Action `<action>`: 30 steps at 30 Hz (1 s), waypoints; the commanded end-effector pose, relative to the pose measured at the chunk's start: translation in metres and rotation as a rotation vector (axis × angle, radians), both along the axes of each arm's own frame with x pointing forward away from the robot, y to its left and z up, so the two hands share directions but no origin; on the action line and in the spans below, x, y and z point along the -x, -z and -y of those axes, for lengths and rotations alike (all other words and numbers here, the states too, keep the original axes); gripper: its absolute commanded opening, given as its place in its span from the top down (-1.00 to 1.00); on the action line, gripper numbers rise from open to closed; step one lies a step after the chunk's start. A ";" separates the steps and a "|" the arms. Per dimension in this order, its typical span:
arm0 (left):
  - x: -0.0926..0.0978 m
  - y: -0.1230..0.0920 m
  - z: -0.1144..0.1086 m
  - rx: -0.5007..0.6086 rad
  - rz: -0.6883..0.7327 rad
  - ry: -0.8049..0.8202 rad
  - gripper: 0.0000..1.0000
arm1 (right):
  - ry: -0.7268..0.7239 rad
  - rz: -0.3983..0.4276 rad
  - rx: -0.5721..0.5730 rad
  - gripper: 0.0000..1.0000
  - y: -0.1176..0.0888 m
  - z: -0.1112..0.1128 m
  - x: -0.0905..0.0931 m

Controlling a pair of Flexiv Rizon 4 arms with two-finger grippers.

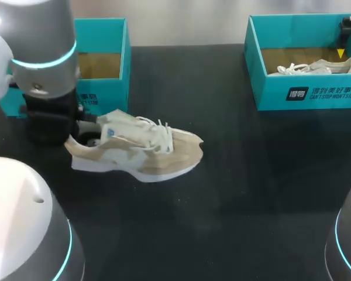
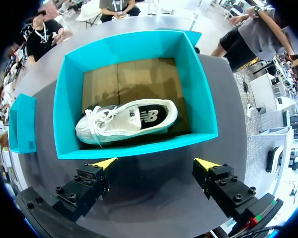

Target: Take the shoe out of the shoebox, open the shoe tongue, remove and reinsert the insole, then place the shoe into the shoebox

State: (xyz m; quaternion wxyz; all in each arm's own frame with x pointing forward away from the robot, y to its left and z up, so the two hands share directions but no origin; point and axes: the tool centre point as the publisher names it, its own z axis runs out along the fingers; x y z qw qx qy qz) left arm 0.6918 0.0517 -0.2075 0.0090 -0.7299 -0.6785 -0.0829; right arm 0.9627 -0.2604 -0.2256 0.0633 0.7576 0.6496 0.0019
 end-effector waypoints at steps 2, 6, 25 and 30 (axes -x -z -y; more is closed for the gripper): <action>0.000 0.027 0.014 -0.001 -0.018 0.001 1.00 | 0.000 0.001 0.001 -1.00 0.000 0.000 0.000; 0.005 0.043 0.025 -0.012 -0.033 0.016 1.00 | 0.000 0.001 0.001 -1.00 0.000 0.000 0.000; 0.014 0.111 0.057 -0.082 -0.055 -0.058 1.00 | 0.000 0.001 0.001 -1.00 0.000 0.000 0.000; 0.012 0.128 0.066 -0.091 -0.043 -0.067 1.00 | 0.000 0.001 0.001 -1.00 0.000 0.000 0.000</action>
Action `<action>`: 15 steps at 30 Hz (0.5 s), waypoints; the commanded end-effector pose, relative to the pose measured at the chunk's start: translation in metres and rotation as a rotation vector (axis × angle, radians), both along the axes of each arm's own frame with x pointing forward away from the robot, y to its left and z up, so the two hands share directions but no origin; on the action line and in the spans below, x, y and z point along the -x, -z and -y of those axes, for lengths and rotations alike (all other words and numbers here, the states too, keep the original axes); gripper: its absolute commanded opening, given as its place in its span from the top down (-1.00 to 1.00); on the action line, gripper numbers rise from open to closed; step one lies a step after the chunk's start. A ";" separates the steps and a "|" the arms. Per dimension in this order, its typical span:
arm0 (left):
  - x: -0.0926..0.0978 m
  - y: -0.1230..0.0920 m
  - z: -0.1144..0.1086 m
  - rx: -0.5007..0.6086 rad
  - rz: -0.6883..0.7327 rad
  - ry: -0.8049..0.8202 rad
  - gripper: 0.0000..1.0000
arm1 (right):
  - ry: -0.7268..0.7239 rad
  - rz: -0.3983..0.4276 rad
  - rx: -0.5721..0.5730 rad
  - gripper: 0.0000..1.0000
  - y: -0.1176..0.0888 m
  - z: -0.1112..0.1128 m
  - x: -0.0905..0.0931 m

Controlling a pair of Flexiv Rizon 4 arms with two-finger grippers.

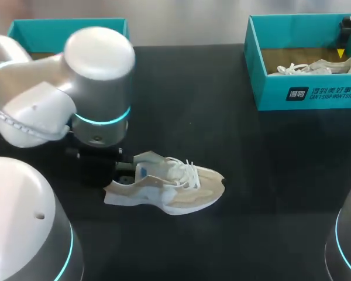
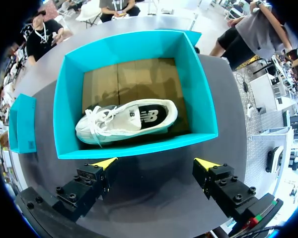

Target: Take the shoe out of the shoebox, open the shoe tongue, remove and reinsert the insole, then place the shoe into the shoebox

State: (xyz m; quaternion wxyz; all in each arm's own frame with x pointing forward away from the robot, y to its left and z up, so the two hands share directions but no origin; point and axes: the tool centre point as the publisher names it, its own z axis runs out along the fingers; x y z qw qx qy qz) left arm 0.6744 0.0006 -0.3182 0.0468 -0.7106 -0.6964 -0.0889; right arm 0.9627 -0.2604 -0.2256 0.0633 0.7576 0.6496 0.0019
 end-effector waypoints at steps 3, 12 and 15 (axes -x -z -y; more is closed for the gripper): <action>-0.006 0.025 0.019 -0.025 0.000 -0.020 1.00 | 0.000 0.001 0.001 -1.00 0.000 0.000 0.000; -0.008 0.044 0.028 -0.017 0.006 -0.017 1.00 | 0.000 0.001 0.001 -1.00 0.000 0.000 0.000; -0.009 0.047 0.030 -0.025 0.009 -0.019 1.00 | 0.000 0.001 0.001 -1.00 0.000 0.000 0.000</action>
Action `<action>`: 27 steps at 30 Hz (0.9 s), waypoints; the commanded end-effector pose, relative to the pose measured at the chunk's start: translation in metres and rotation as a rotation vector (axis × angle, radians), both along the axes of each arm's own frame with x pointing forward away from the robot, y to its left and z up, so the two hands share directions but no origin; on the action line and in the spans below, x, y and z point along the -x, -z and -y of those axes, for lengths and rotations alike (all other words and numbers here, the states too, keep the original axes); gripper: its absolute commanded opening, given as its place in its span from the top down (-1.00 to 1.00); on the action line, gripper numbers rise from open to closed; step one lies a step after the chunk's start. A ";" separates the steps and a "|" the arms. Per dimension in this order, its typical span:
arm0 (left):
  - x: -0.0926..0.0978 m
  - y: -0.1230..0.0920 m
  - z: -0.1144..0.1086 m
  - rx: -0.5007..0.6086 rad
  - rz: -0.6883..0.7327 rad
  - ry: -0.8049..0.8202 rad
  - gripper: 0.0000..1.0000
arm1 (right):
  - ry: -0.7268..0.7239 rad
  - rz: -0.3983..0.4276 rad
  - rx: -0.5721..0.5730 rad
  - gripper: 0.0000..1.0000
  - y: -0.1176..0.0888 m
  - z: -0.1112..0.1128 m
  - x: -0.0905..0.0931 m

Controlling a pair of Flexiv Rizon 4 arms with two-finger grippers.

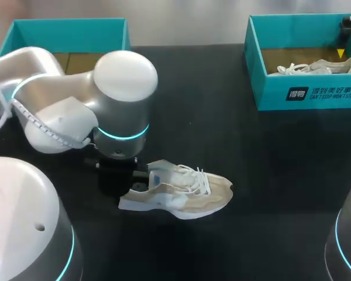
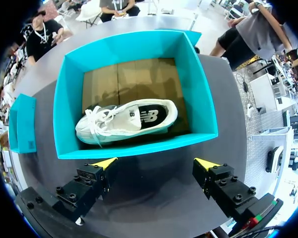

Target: Take the shoe out of the shoebox, open the shoe tongue, remove and reinsert the insole, then place the shoe into the shoebox

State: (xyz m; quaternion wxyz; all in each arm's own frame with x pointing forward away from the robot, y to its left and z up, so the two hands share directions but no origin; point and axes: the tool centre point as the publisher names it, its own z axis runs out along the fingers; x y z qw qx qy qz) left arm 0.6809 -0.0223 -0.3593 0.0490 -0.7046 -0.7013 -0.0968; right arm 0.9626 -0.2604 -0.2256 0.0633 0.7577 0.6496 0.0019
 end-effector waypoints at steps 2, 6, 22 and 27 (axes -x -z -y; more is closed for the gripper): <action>-0.003 0.007 0.007 -0.013 0.002 -0.010 1.00 | 0.000 0.001 0.001 -1.00 0.000 0.000 0.000; -0.005 0.010 0.009 -0.012 0.002 -0.011 1.00 | 0.000 0.001 0.001 -1.00 0.000 0.000 0.000; -0.006 0.017 0.014 0.007 -0.005 -0.002 1.00 | 0.000 0.001 0.001 -1.00 0.000 0.000 0.000; -0.005 0.019 0.015 0.008 -0.002 0.004 1.00 | 0.000 0.001 0.001 -1.00 0.000 0.000 0.000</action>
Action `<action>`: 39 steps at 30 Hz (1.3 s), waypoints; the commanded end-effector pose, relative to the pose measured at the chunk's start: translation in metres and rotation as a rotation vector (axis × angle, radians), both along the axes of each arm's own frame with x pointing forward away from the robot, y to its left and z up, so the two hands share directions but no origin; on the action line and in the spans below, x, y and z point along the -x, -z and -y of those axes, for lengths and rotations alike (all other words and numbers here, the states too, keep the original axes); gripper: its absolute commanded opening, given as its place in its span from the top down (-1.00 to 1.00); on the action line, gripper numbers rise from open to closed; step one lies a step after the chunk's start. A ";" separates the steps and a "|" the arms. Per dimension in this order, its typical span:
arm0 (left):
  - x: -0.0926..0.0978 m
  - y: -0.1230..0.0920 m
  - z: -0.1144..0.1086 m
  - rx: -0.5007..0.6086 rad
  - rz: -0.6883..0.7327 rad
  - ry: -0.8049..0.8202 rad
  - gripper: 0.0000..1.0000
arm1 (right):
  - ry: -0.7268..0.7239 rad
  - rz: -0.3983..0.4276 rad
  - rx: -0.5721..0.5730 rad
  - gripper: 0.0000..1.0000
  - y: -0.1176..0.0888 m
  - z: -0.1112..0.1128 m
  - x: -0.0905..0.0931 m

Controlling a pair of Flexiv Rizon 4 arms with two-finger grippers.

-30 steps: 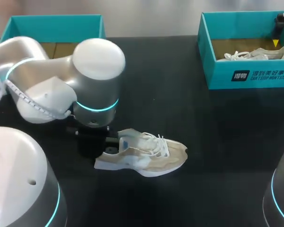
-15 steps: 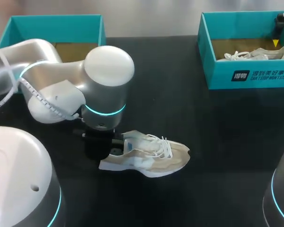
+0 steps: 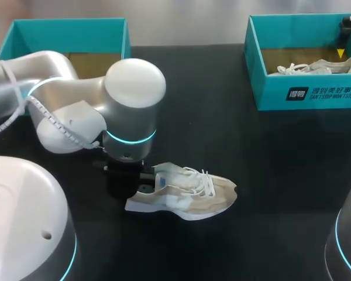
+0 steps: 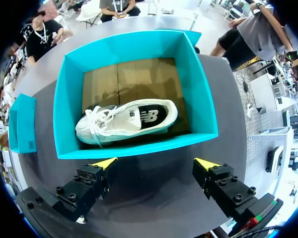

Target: Take the shoe out of the shoebox, open the shoe tongue, remove and reinsert the insole, then place the shoe into the shoebox

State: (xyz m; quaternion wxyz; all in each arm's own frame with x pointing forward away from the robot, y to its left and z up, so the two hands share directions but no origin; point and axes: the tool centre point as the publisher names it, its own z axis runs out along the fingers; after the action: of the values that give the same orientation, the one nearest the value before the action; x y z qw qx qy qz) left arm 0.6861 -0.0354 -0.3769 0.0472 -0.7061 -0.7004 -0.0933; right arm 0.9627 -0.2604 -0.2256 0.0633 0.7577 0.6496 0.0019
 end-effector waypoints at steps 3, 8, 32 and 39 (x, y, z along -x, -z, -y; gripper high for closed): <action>0.001 0.002 0.003 0.008 0.000 0.004 0.29 | 0.000 0.001 0.001 -1.00 0.000 0.000 0.000; 0.001 0.001 0.003 0.016 0.004 0.010 -1.00 | 0.000 0.001 0.001 -1.00 0.000 0.000 0.000; 0.010 -0.084 -0.009 0.332 0.027 -0.094 -1.00 | 0.000 0.001 0.001 -1.00 0.000 0.000 0.000; 0.014 -0.113 -0.036 0.511 -0.055 -0.271 -1.00 | 0.000 0.001 0.001 -1.00 0.000 0.000 0.000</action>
State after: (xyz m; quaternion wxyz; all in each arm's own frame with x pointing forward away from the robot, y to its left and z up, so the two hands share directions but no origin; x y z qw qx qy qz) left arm 0.6788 -0.0416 -0.2866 -0.0324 -0.6188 -0.7841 0.0343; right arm 0.9626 -0.2605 -0.2256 0.0633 0.7577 0.6495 0.0020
